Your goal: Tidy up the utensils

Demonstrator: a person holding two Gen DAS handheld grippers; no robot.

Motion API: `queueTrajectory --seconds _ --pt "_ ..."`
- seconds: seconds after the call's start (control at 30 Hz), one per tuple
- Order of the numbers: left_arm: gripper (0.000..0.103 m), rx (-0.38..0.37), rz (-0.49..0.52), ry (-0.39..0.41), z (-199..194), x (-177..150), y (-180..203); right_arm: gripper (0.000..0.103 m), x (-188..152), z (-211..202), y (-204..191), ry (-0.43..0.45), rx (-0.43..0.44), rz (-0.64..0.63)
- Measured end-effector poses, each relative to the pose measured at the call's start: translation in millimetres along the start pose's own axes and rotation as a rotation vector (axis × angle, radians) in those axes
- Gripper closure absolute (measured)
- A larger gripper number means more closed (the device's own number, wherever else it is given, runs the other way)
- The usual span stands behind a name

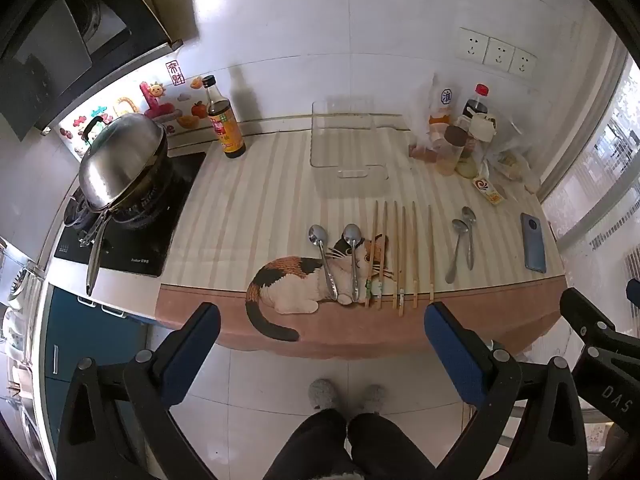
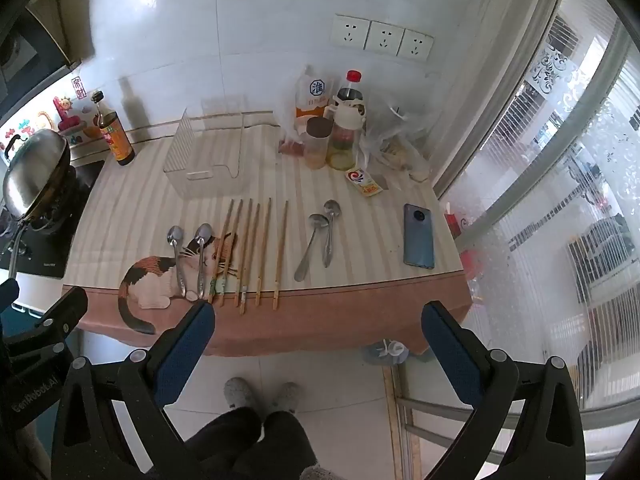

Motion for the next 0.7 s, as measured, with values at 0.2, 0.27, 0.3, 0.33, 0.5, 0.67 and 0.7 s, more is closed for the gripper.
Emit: queueTrajectory --seconds 0.2,0.27,0.3,0.33,0.5,0.67,0.7 --pt "0.0 -0.003 0.0 -0.003 0.3 -0.2 0.0 0.0 -1.7 -0.6 0.5 -0.001 0.001 -0.001" --pt "0.0 -0.005 0.001 -0.003 0.4 -0.4 -0.1 0.0 -2.2 -1.5 0.4 -0.001 0.0 -0.002" --pt "0.0 -0.003 0.0 -0.003 0.0 -0.1 0.0 0.0 -2.9 0.1 1.2 -0.001 0.003 -0.001" --pt "0.0 -0.005 -0.001 -0.003 0.0 0.1 -0.1 0.0 -2.9 -0.6 1.1 -0.001 0.003 -0.001" --pt "0.0 -0.002 -0.001 0.001 -0.1 0.5 -0.2 0.0 -3.6 -4.0 0.7 0.002 0.0 0.0" --pt "0.0 -0.002 0.0 0.003 -0.2 0.4 0.7 0.0 -3.8 -5.1 0.8 0.004 0.0 0.0" --pt "0.0 -0.004 -0.001 0.003 -0.3 0.3 0.7 0.0 -3.9 -4.6 0.8 0.004 -0.001 0.0"
Point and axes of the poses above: each gripper's, at about its wrist camera, not at the fingertips, and z roughly the way its jaws point, y to its right, x to its top, the point moved 4 cm from there along z, roughly the way its jaws point, and after that the axes turned 11 degrees about -y, right-handed, at the moved point
